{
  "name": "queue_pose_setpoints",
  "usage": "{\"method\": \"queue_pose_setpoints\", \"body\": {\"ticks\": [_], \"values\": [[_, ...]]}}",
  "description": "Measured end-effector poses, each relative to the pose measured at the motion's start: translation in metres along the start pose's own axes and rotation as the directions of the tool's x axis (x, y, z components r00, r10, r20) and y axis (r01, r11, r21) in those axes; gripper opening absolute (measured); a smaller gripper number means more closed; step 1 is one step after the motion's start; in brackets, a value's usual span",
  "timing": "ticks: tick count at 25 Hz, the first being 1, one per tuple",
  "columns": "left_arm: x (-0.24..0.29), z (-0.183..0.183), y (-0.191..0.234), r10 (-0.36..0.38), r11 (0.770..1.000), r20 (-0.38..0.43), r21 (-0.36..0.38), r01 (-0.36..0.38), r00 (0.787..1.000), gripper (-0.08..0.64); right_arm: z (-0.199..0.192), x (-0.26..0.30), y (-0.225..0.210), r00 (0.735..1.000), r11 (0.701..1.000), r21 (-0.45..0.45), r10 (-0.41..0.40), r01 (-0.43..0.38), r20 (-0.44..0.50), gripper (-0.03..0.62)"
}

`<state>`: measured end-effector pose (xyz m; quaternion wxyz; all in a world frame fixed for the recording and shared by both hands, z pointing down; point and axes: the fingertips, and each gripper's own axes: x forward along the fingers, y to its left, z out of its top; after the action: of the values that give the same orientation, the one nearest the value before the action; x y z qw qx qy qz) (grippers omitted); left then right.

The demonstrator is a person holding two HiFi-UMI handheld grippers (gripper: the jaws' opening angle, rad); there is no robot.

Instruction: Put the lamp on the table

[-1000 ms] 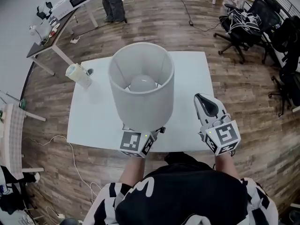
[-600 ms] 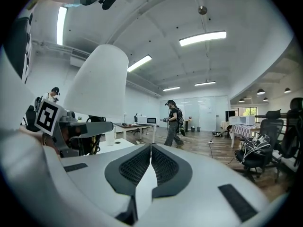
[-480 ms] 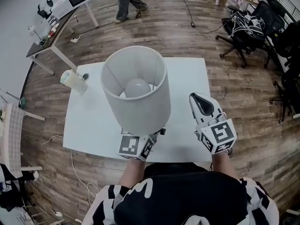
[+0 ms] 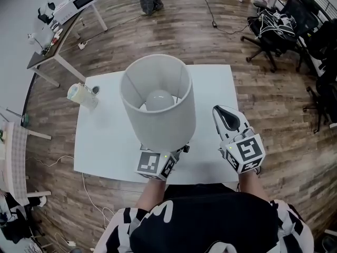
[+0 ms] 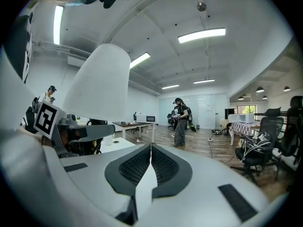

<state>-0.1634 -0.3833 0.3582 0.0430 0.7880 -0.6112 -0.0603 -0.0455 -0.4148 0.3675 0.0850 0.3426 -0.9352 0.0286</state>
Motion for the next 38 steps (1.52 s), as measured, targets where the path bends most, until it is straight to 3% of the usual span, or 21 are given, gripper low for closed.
{"method": "queue_pose_setpoints", "body": {"ticks": [16, 28, 38], "values": [[0.053, -0.020, 0.027, -0.028, 1.000, 0.014, -0.005, 0.028, 1.000, 0.140, -0.019, 0.024, 0.008, 0.999, 1.000, 0.003, 0.013, -0.013, -0.047, 0.020], [0.096, -0.048, 0.028, -0.032, 0.997, 0.037, -0.065, 0.034, 0.999, 0.140, -0.050, 0.015, -0.002, 0.993, 1.000, 0.025, -0.013, 0.016, -0.114, 0.020], [0.112, -0.069, 0.034, -0.048, 0.999, 0.013, -0.001, 0.048, 0.999, 0.140, -0.057, 0.019, -0.011, 0.990, 0.999, 0.036, -0.027, 0.032, -0.140, 0.020]]}}
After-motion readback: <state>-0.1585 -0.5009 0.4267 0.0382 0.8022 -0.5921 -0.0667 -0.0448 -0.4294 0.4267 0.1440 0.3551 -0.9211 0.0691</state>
